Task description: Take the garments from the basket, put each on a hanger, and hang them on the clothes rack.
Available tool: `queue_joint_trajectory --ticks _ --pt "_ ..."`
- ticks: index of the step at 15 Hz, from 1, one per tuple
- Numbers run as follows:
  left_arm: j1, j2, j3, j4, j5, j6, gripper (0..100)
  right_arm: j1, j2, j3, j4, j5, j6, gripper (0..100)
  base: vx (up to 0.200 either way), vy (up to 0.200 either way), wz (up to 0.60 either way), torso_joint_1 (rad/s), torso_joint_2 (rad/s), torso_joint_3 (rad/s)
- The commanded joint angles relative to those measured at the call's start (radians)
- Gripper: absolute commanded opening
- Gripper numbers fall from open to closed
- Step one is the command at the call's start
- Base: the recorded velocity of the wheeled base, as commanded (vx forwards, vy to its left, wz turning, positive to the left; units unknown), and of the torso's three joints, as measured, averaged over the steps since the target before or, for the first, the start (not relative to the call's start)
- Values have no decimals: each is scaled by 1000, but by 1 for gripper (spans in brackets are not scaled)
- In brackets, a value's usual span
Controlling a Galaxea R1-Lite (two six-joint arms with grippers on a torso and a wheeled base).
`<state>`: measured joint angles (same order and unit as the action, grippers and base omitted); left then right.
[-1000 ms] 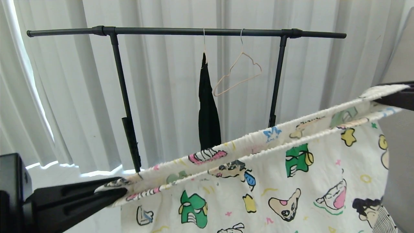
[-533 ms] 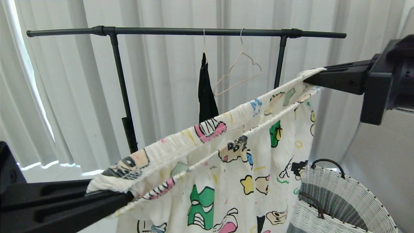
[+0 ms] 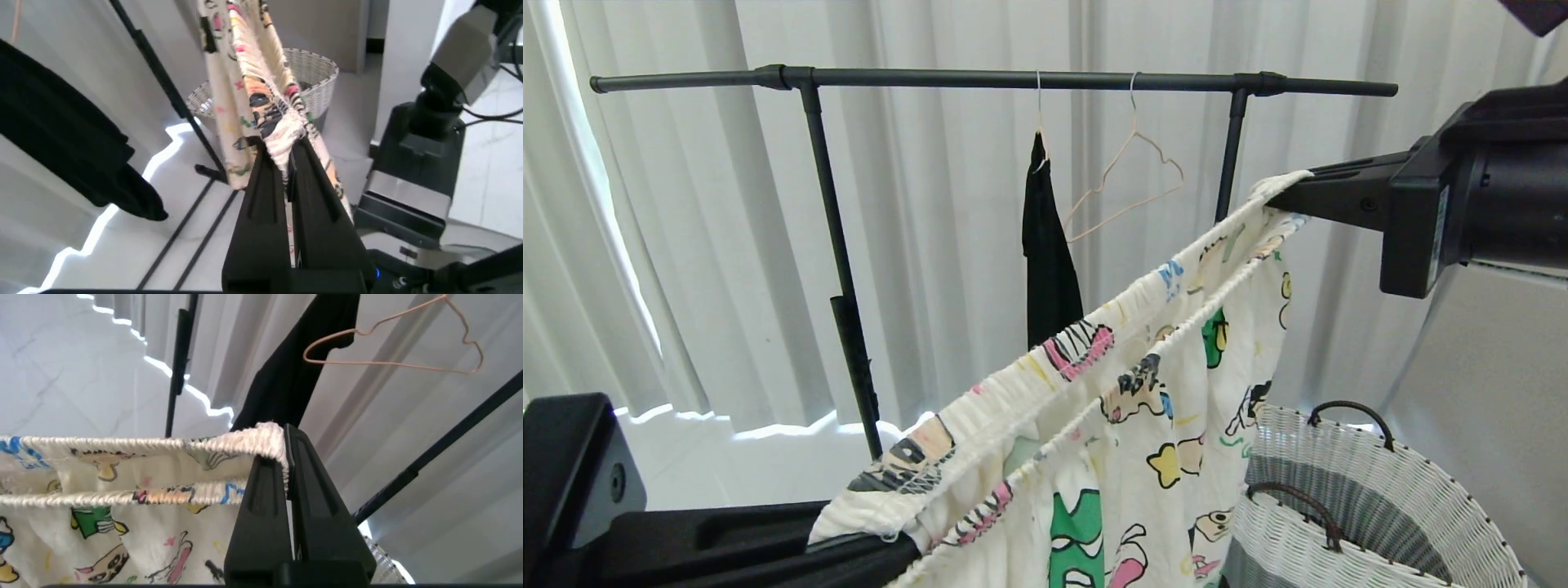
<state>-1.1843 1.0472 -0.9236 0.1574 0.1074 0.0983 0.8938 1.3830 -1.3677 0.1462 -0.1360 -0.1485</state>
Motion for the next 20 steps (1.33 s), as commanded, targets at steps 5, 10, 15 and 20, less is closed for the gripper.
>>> queue_joint_trajectory --ticks 5,10,15,20 --pt "236 174 -93 -9 186 3 0 2 -130 16 168 -4 -37 0 0 0 0 0 0 0" --pt "296 344 -285 -10 298 -2 0 10 -168 45 205 -2 -109 0 0 0 0 0 0 0" --pt "296 358 -300 -10 299 0 0 10 -168 44 254 -11 -109 100 0 0 0 0 0 0" --pt "314 369 -304 -10 299 -2 0 79 -222 121 263 -5 -125 100 0 0 0 0 0 0"
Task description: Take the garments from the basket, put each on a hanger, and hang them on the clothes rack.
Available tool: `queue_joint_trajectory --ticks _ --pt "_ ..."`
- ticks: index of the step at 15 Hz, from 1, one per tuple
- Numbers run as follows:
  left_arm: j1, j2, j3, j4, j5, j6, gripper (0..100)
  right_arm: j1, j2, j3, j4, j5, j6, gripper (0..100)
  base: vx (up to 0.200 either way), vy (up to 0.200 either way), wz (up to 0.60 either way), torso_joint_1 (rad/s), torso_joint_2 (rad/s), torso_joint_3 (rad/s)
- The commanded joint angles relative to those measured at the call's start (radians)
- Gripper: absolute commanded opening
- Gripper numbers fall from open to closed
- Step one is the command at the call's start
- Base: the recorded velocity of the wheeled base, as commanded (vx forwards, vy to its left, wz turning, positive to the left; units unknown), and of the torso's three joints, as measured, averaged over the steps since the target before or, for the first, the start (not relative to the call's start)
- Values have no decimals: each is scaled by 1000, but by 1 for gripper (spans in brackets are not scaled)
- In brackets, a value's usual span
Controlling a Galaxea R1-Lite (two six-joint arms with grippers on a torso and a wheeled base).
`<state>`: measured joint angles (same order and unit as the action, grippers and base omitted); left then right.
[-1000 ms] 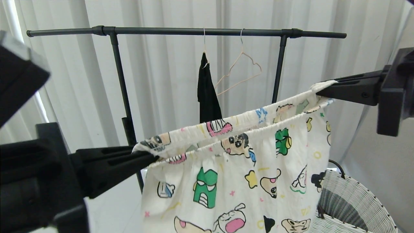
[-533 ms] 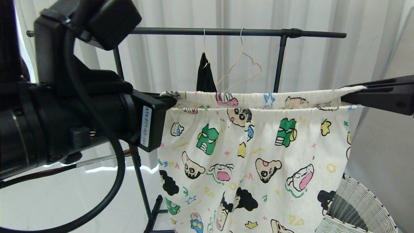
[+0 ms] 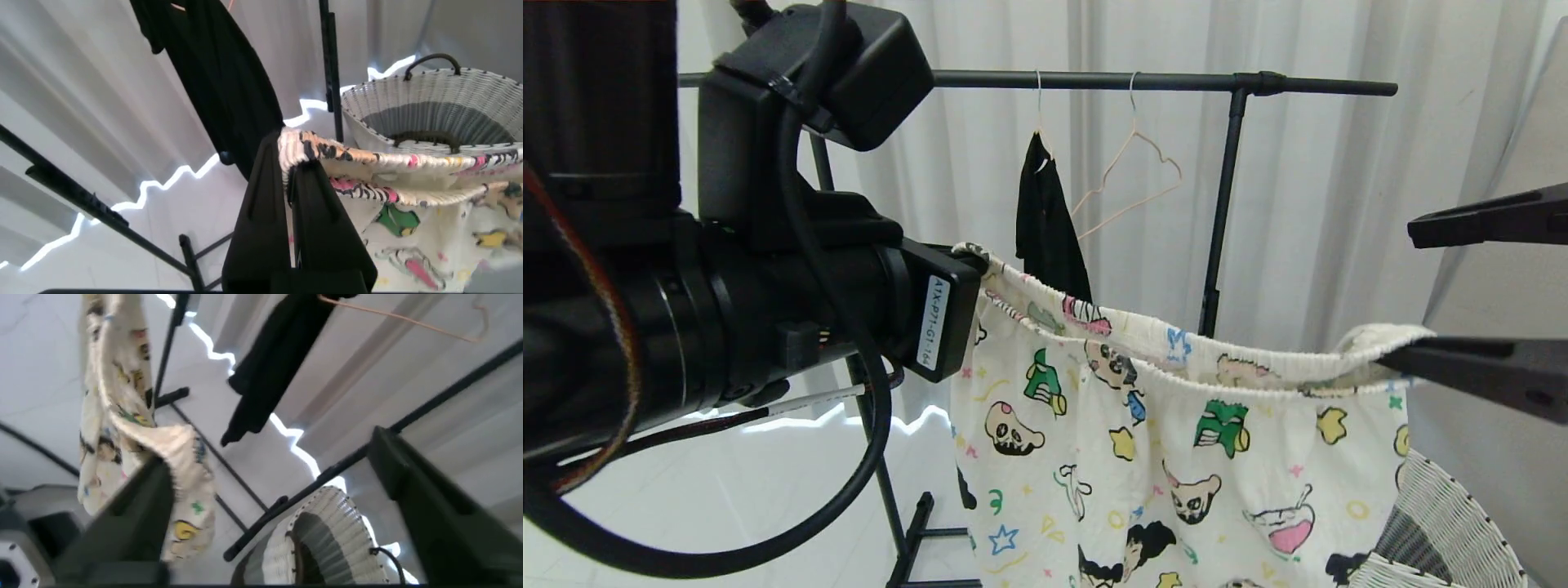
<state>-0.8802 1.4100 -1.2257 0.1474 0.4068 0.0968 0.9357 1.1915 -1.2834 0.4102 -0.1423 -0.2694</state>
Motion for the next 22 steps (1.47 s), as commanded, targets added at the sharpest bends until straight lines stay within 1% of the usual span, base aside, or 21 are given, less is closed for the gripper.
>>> queue_joint_trajectory --ticks 1,2,4,5,6,7,8,9,10,11,12,13,14,16,17,18,20,22 --pt "18 9 2 0 0 0 0 66 -50 67 -1 1 -4 100 0 0 0 0 0 0" --pt "38 12 9 0 0 -2 0 100 -81 122 -1 1 -4 100 0 0 0 0 0 0" --pt "75 10 68 -22 0 -3 0 137 -110 171 -1 1 -4 100 0 0 0 0 0 0" --pt "81 6 107 -55 1 -2 0 137 -115 176 -2 -2 2 100 0 0 0 0 0 0" --pt "86 -3 152 -86 1 0 0 113 -119 174 -4 -5 25 100 0 0 0 0 0 0" --pt "87 -28 200 -98 1 6 0 40 -128 173 -1 -17 65 100 0 0 0 0 0 0" --pt "87 -55 235 -98 0 9 0 -34 -135 176 12 -43 82 100 0 0 0 0 0 0" --pt "93 -123 325 -98 0 31 0 -227 -144 168 128 -148 82 100 0 0 0 0 0 0" --pt "119 -167 387 -98 0 61 0 -367 -144 159 231 -235 79 100 0 0 0 0 0 0" --pt "170 -221 457 -98 -2 104 0 -499 -147 162 323 -330 71 100 0 0 0 0 0 0" --pt "208 -261 500 -100 -6 132 0 -577 -155 177 351 -362 71 100 0 0 0 0 0 0" --pt "236 -286 526 -100 -8 138 0 -629 -164 213 348 -364 71 100 0 0 0 0 0 0" --pt "264 -312 552 -100 -8 138 0 -667 -184 274 331 -372 70 100 0 0 0 0 0 0" --pt "302 -333 578 -100 -8 138 0 -670 -237 394 245 -418 56 100 0 0 0 0 0 0" --pt "310 -336 583 -100 -8 138 0 -670 -251 421 219 -434 56 100 0 0 0 0 0 0" --pt "328 -342 594 -100 -6 138 0 -672 -271 484 170 -470 55 100 0 0 0 0 0 0" --pt "340 -347 604 -101 -6 136 0 -670 -288 535 113 -497 36 100 0 0 0 0 0 0" --pt "340 -353 608 -101 -6 136 0 -670 -293 564 42 -490 30 100 0 0 0 0 0 0"
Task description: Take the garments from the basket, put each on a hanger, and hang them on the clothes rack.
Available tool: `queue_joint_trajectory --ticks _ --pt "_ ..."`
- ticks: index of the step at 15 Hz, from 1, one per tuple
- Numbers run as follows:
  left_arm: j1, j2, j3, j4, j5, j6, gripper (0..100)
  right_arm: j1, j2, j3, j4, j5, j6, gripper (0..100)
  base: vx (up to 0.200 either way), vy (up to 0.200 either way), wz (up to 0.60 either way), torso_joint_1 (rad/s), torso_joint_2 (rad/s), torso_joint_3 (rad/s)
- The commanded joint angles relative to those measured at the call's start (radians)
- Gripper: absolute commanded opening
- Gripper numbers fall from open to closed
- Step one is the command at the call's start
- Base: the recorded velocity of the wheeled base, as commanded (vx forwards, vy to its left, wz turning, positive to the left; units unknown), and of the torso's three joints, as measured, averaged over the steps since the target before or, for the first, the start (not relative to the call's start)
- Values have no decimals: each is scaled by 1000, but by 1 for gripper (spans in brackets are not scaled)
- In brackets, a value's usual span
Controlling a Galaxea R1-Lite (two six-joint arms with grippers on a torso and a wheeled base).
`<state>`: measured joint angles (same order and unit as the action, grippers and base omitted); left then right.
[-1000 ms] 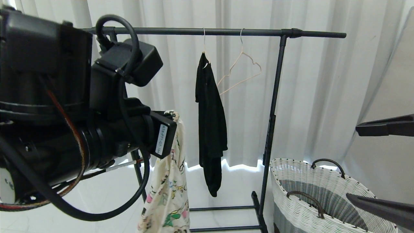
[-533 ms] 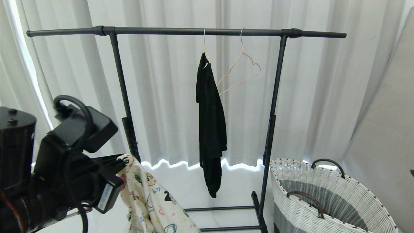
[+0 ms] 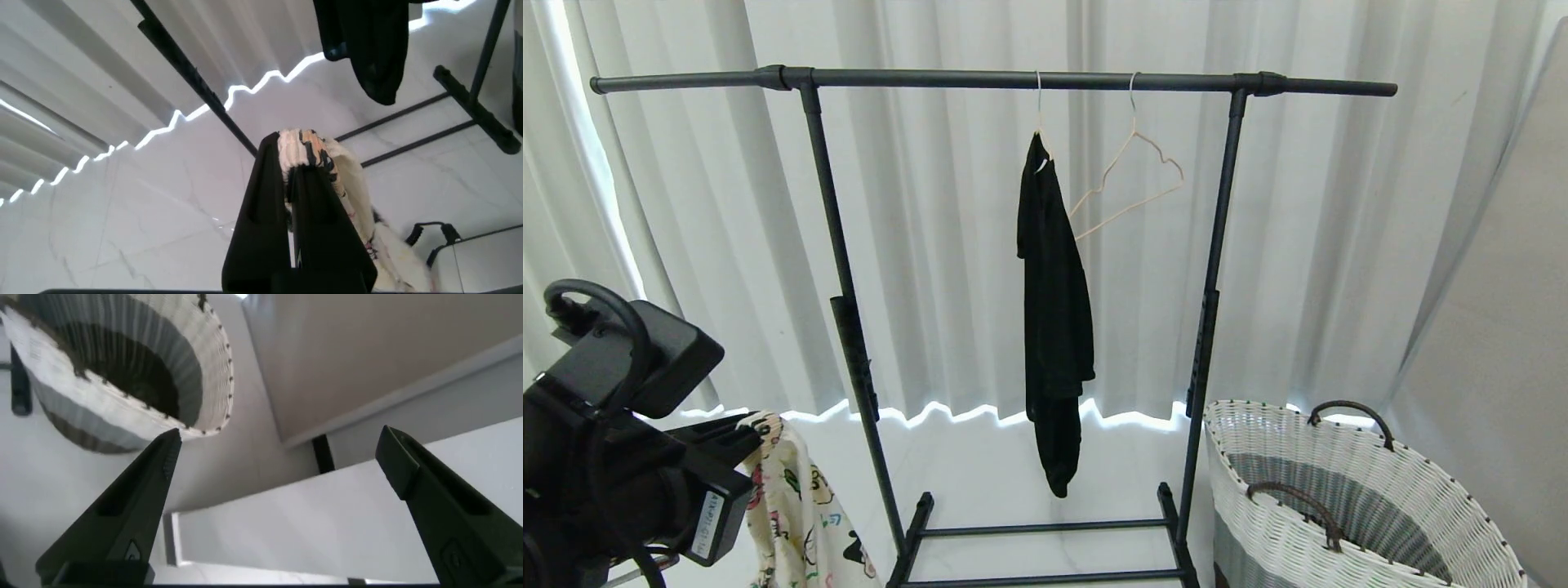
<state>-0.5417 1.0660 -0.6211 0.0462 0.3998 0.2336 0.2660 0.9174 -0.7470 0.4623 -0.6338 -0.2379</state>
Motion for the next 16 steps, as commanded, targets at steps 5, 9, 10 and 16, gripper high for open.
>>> queue_joint_trajectory --ticks 5,9,10,16 --pt "2 -29 18 -3 2 0 0 -1 12 158 -404 164 98 100 0 0 0 26 -94 -76" --pt "2 -31 15 -3 2 1 0 -1 26 158 -421 167 112 100 0 0 0 146 -428 -270" --pt "2 -31 14 -6 4 1 0 -1 27 156 -421 167 112 100 0 0 0 168 -466 -295" --pt "2 -27 14 -58 4 47 0 -1 29 152 -422 169 109 100 0 0 0 194 -473 -285"
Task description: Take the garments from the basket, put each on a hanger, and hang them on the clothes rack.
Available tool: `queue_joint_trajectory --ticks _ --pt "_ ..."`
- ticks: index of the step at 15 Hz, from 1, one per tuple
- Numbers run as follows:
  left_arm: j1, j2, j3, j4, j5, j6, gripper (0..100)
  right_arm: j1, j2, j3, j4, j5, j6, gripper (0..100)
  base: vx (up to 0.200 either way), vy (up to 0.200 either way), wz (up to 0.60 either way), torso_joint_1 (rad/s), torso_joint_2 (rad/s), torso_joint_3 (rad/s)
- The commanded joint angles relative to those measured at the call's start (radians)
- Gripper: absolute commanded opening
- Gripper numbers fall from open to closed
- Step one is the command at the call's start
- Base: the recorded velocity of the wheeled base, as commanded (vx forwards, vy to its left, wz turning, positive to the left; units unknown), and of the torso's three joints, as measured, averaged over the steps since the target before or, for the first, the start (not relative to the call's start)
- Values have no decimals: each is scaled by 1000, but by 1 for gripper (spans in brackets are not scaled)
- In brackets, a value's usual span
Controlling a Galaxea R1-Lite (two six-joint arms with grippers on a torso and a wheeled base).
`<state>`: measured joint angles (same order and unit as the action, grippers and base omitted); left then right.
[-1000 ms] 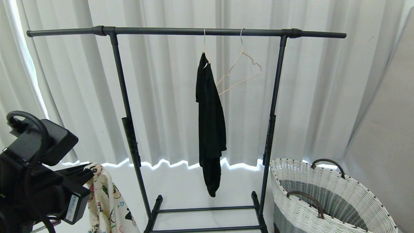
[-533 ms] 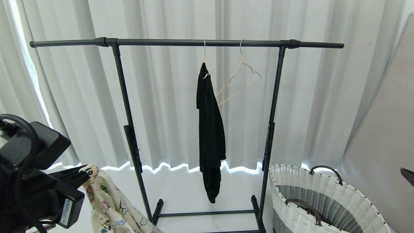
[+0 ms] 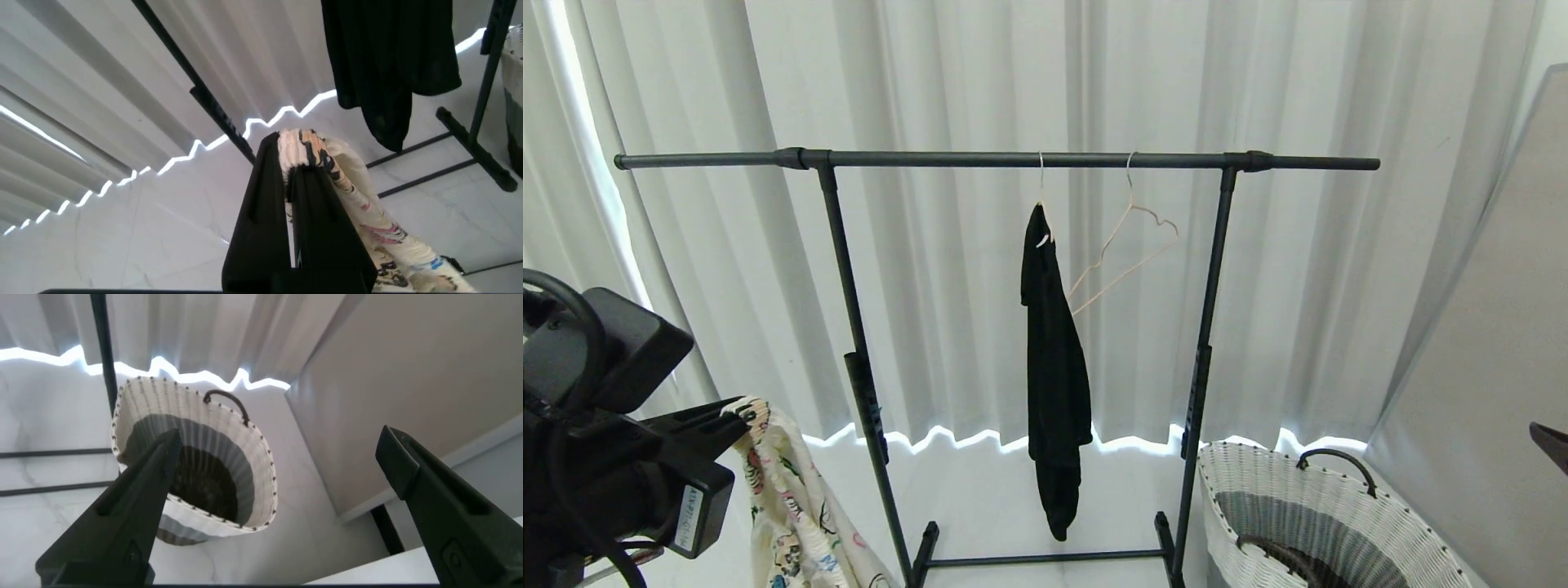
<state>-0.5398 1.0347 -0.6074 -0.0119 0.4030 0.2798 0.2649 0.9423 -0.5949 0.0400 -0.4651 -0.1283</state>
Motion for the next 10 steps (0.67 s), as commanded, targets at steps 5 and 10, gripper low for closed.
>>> queue_joint_trajectory --ticks 5,10 --pt "0 2 -5 -2 -1 -1 0 0 4 0 0 13 -2 100 0 0 0 214 -494 -275" --pt "0 10 -25 -2 -1 1 0 0 4 4 0 13 -1 100 0 0 0 237 -517 -278"
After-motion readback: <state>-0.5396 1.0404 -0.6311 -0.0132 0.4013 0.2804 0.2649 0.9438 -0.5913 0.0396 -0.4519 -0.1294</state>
